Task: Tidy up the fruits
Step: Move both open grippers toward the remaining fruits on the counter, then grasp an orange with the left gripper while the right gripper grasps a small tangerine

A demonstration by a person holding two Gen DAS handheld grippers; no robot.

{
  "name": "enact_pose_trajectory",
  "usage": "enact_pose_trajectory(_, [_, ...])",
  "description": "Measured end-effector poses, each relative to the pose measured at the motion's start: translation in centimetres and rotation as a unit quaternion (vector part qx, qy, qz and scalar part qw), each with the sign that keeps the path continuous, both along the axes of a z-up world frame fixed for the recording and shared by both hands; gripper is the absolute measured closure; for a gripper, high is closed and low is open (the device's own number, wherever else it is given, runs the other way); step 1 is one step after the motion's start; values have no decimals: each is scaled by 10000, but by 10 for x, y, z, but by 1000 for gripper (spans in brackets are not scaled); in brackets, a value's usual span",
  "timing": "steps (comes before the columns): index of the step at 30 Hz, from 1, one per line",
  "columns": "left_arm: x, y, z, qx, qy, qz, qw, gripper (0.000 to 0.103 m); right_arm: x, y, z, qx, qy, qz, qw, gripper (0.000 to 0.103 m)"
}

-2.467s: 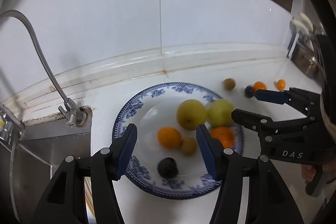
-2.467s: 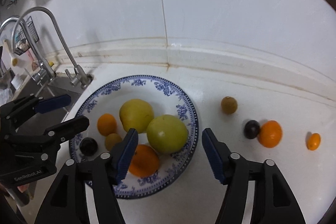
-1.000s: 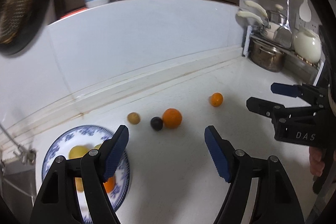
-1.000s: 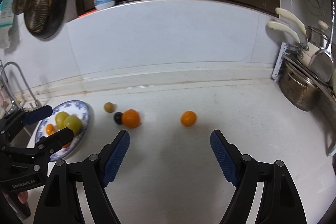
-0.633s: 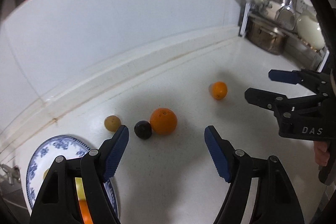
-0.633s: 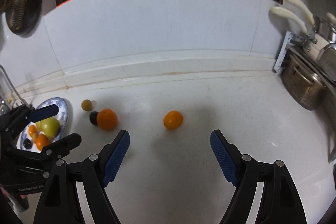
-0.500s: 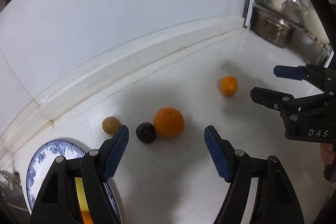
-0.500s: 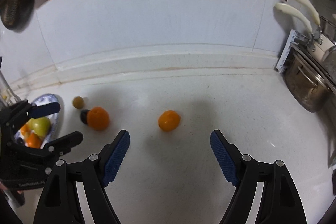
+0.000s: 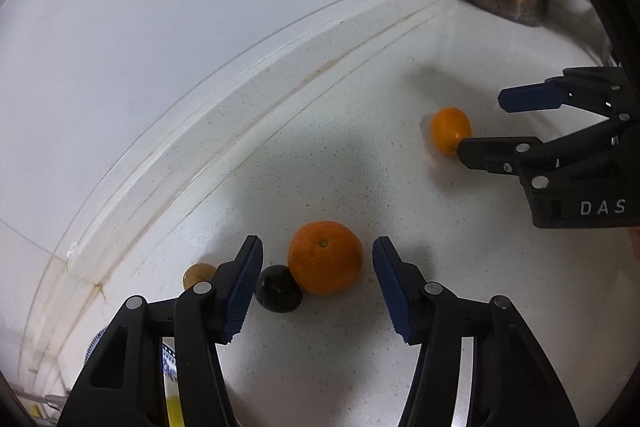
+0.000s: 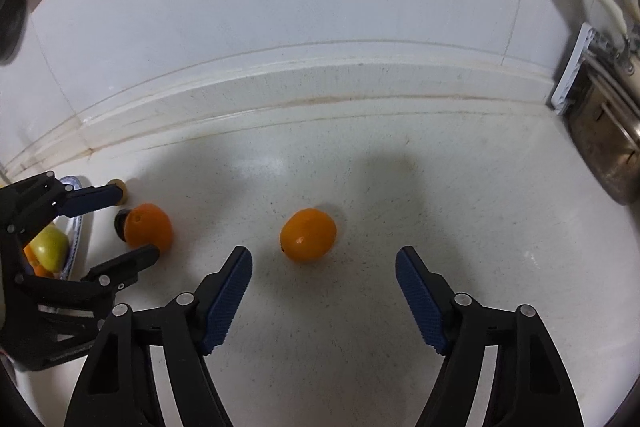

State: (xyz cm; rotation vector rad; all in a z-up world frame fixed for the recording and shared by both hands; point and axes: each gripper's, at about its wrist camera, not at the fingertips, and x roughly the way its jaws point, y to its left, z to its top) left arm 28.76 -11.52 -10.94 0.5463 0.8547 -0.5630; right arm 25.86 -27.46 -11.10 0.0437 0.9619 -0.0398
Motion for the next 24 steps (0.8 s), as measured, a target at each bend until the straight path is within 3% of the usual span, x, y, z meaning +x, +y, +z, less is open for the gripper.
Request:
enact_pose_trajectory(9, [5, -10, -10, 123, 86, -70, 9999, 63, 20, 4, -15, 125, 149, 116, 9997, 43])
enact_pose_trajectory(16, [4, -7, -4, -181, 129, 136, 9997, 63, 27, 6, -23, 211, 205, 278, 9992, 67])
enact_pose_trajectory(24, [2, 3, 9, -583, 137, 422, 9973, 63, 17, 14, -19, 194, -11, 396, 9990, 67])
